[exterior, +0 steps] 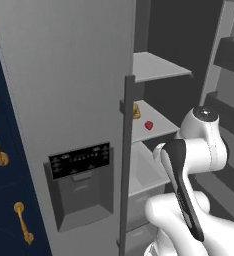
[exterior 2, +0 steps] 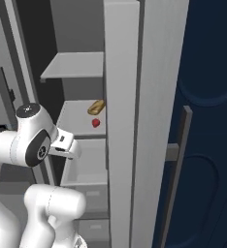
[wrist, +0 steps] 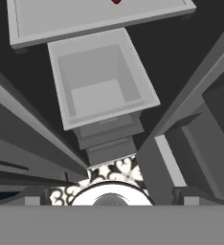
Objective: Take the strawberry from the fridge and place it on top of the pancake, located on the dining counter.
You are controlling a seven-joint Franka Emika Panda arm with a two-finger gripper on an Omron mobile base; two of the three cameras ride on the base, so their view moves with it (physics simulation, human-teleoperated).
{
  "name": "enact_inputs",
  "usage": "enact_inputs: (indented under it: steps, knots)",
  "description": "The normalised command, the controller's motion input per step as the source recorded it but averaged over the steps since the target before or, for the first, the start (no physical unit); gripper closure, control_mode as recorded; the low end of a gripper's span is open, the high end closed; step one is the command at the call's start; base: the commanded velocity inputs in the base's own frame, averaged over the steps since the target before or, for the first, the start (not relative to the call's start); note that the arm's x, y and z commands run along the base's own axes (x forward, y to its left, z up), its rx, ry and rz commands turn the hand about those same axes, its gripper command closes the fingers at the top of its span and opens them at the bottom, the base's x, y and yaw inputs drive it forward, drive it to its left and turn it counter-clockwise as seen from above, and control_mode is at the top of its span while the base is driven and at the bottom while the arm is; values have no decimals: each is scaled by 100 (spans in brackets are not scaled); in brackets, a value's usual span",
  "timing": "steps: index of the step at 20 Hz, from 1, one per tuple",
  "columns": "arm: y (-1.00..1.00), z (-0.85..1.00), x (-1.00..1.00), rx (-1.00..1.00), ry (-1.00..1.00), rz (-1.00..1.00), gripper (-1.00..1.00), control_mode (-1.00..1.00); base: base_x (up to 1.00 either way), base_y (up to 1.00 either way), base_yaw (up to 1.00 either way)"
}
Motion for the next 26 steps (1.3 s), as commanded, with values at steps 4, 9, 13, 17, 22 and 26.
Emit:
enact_inputs:
  steps: [4, 9, 13, 17, 22, 26]
  knots:
    - [0, 0, 0, 0, 0, 0, -100, 100, 5, -28, -1]
    - [0, 0, 0, 0, 0, 0, -100, 100, 2, -28, -5]
    - [0, 0, 0, 0, 0, 0, -100, 100, 3, -36, -6]
    - [0, 0, 0, 0, 0, 0, -100, 100, 9, -40, -1]
    - [0, 0, 0, 0, 0, 0, -100, 100, 7, -43, 0]
    - [0, 0, 0, 0, 0, 0, -100, 100, 11, -32, 0]
